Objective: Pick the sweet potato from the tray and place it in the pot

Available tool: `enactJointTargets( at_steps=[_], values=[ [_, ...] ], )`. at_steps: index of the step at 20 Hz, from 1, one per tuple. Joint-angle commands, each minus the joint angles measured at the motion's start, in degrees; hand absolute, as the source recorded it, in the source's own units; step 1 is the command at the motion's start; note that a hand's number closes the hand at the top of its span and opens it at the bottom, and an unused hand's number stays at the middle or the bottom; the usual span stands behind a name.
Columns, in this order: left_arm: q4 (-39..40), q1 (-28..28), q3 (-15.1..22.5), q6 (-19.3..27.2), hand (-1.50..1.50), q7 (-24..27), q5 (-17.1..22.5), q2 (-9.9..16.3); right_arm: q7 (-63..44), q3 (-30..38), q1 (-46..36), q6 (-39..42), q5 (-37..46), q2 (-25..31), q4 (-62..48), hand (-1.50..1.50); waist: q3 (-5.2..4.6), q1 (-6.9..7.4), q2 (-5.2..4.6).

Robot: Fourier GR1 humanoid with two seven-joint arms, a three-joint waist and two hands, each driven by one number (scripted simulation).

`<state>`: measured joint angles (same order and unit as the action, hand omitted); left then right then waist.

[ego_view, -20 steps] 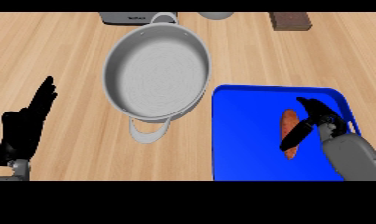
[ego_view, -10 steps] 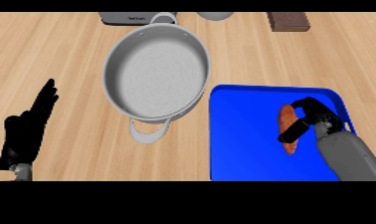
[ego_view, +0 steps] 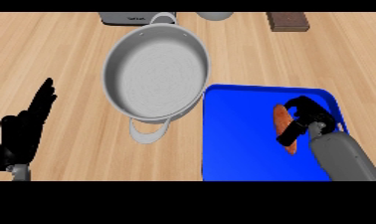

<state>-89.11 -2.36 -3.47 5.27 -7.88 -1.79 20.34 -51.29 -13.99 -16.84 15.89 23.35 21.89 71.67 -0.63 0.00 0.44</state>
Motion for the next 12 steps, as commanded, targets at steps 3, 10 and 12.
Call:
enactJointTargets(
  at_steps=[3,10,12],
  values=[
    [0.3,2.1,2.3,-1.4,0.0,0.2,-0.7,-0.4,3.8,-20.2,-8.6,3.2,6.9,-15.0,8.5,1.5,0.47,5.97,-0.38],
    [2.3,4.5,4.7,-1.2,0.0,0.2,-2.0,-2.3,0.9,-41.7,-22.5,-1.9,12.8,-21.7,10.9,1.5,0.46,7.19,-0.55],
    [3.4,4.8,3.1,-2.9,0.0,0.9,-0.8,-0.5,-2.1,-44.5,-27.2,-5.6,14.8,-21.8,11.9,1.5,0.43,6.87,-0.36]
  ],
)
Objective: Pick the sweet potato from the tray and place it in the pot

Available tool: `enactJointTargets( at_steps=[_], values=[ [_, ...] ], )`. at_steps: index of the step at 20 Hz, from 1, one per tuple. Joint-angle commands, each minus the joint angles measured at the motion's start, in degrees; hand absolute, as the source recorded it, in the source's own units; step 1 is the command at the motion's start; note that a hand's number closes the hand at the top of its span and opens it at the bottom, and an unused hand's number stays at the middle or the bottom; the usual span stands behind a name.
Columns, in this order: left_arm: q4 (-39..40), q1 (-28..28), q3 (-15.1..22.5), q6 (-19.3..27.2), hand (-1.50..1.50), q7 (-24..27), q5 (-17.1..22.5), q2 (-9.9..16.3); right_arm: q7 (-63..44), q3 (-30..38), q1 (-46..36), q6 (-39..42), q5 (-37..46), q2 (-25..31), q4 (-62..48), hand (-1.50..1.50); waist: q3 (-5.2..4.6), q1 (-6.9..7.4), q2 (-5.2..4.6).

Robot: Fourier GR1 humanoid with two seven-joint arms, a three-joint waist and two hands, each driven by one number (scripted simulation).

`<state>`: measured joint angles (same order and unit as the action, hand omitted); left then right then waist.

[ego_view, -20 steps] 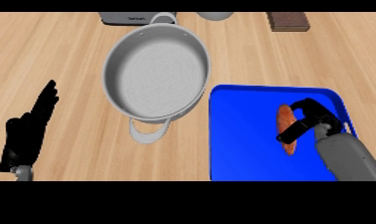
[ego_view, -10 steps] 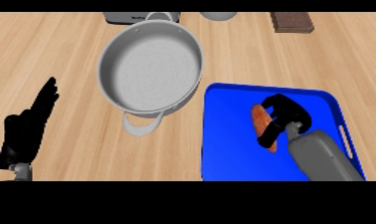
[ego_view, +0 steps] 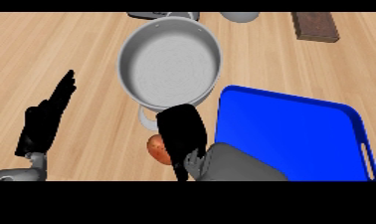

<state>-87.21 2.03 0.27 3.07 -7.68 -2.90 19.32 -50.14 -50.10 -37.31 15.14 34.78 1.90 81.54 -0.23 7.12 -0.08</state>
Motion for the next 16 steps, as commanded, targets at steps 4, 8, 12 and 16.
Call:
enactJointTargets(
  at_steps=[4,8,12,16],
  values=[
    [1.8,0.2,-1.6,0.2,0.0,0.2,-0.3,1.1,-11.6,-10.7,-14.6,-11.5,7.8,-1.9,5.9,1.5,0.08,-1.94,0.71],
    [1.9,1.0,-0.7,1.1,0.0,-1.1,-0.9,-0.2,-18.1,-10.0,-22.4,-16.3,13.0,-1.9,6.8,1.5,0.09,-2.64,0.81],
    [1.4,1.7,-1.5,1.7,0.0,-2.1,-0.3,-0.7,-21.3,-8.0,-25.4,-22.4,10.2,-1.9,8.6,1.5,0.12,-3.28,0.5],
    [3.4,1.6,-2.5,0.3,0.0,0.1,0.0,0.4,-21.4,-6.2,-29.0,-26.8,8.6,-1.9,4.9,1.5,0.06,-3.79,0.11]
  ],
)
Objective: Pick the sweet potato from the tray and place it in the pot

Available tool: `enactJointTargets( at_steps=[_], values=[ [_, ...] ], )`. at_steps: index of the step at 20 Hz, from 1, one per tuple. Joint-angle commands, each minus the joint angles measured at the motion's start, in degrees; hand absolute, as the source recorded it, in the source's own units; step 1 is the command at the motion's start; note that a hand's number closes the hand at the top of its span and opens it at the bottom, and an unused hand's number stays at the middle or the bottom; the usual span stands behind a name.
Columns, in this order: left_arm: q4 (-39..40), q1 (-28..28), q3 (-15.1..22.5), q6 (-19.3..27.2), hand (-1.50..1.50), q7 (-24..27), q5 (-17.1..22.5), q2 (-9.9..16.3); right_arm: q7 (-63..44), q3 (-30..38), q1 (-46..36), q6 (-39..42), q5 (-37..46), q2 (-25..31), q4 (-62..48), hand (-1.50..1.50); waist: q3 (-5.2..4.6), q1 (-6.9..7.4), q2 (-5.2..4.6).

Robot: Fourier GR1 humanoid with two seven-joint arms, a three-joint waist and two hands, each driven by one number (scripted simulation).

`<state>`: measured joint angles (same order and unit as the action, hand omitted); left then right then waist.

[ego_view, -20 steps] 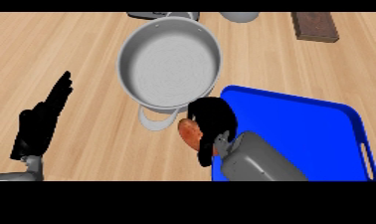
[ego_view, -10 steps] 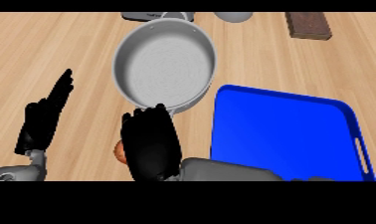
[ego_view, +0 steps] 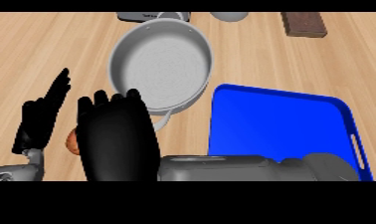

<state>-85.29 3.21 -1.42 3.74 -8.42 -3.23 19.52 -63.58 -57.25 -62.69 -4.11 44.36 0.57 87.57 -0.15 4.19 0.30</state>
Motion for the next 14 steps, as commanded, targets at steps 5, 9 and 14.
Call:
enactJointTargets(
  at_steps=[5,9,14],
  values=[
    [0.4,-0.8,-1.3,-0.9,0.0,1.2,0.7,0.4,-1.1,4.7,-5.8,-15.1,-1.2,-0.5,-9.5,1.5,0.04,-1.03,-0.57],
    [-2.3,-3.9,-1.9,-0.2,0.0,1.8,0.7,0.1,1.7,8.9,-9.7,-16.6,-4.5,-0.5,-15.1,1.5,0.06,-1.11,-0.46],
    [-2.8,-1.4,0.0,1.3,0.0,-0.9,-1.6,-1.6,8.8,8.2,-13.1,-21.3,-10.4,-0.6,-25.4,1.5,0.07,-1.38,-0.62]
  ],
)
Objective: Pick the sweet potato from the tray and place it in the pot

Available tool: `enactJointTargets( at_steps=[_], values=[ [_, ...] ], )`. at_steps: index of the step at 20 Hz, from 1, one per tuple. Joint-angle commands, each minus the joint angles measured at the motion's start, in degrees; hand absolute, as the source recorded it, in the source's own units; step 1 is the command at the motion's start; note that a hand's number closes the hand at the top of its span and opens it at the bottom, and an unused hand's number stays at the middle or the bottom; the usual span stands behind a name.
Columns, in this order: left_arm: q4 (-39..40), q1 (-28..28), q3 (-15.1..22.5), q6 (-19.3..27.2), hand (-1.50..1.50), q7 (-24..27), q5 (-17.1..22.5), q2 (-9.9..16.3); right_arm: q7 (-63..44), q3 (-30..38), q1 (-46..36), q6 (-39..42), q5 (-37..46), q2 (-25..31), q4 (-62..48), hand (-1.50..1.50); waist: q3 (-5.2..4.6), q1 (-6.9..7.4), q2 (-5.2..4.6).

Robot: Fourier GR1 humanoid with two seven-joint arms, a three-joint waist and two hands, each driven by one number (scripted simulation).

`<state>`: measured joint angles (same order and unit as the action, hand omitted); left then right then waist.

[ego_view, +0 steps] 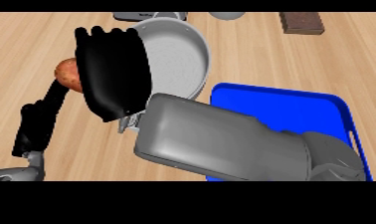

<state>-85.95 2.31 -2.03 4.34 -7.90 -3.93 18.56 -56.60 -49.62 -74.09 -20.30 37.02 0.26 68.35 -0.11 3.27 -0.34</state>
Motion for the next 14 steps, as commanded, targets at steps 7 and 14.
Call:
enactJointTargets(
  at_steps=[7,14],
  values=[
    [-1.9,-0.2,0.3,0.1,0.0,-0.2,-0.9,-0.8,17.0,3.9,-4.1,-8.9,-10.6,-0.3,-22.4,1.5,0.0,0.52,-0.55],
    [-0.6,0.7,0.1,-1.7,0.0,0.7,-0.4,-0.2,24.2,2.7,-7.9,-6.9,-12.9,-0.3,-36.3,1.5,-0.08,2.52,-1.26]
  ],
)
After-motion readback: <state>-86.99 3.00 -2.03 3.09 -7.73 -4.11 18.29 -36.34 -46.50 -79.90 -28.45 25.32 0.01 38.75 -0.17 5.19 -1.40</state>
